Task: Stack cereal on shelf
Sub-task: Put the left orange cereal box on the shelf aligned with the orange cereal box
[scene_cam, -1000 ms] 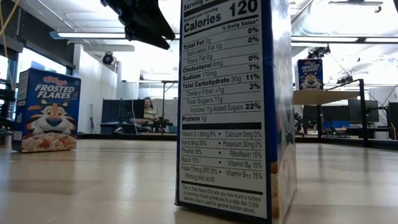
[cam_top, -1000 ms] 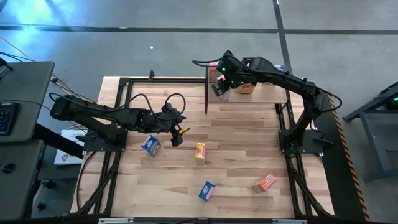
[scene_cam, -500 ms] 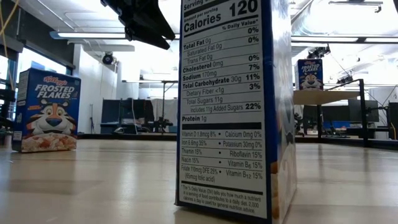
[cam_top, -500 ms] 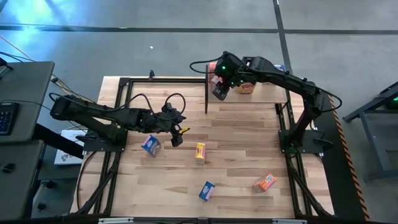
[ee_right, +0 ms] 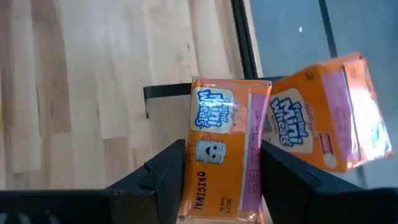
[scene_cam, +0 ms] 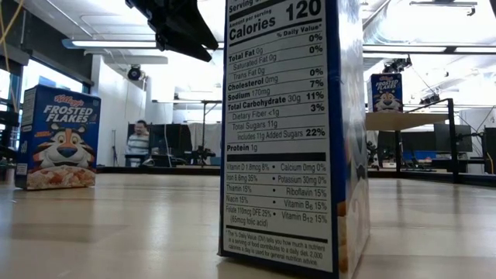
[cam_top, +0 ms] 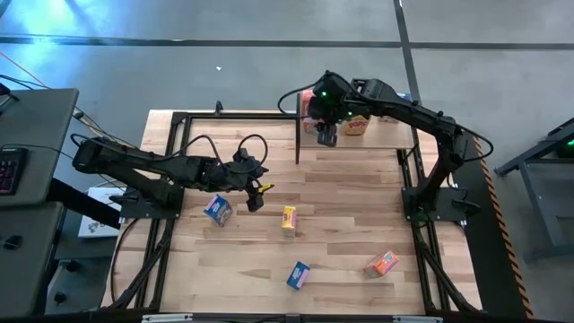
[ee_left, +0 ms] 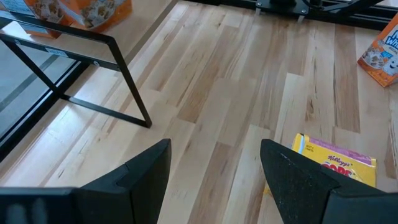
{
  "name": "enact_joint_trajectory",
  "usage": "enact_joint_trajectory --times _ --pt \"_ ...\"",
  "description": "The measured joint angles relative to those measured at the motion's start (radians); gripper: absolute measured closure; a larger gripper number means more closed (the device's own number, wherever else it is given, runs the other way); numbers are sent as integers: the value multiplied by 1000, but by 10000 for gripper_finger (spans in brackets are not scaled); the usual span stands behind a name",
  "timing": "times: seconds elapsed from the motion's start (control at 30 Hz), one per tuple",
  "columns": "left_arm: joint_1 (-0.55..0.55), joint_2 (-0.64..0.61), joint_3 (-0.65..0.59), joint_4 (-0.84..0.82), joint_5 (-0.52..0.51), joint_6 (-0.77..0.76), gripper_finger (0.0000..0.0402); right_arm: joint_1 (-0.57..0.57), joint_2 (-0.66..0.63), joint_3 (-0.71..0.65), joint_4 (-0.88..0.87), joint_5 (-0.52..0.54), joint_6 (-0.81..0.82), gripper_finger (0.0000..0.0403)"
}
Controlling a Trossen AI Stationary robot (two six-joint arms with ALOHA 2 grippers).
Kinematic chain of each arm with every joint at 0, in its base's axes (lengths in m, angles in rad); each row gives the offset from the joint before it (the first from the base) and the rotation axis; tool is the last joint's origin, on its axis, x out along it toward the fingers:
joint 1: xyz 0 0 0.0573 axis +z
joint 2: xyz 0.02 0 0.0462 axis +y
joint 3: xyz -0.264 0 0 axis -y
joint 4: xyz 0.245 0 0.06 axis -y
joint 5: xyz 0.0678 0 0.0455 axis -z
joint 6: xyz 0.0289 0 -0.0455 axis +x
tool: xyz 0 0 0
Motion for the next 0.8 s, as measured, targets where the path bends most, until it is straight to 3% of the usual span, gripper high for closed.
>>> enact_joint_trajectory --times 0.23,0.8 --pt "0 0 0 0 0 -1 163 -10 0 0 0 -93 -118 226" --pt "0 0 0 0 21 0 163 -67 0 0 13 -152 -297 226"
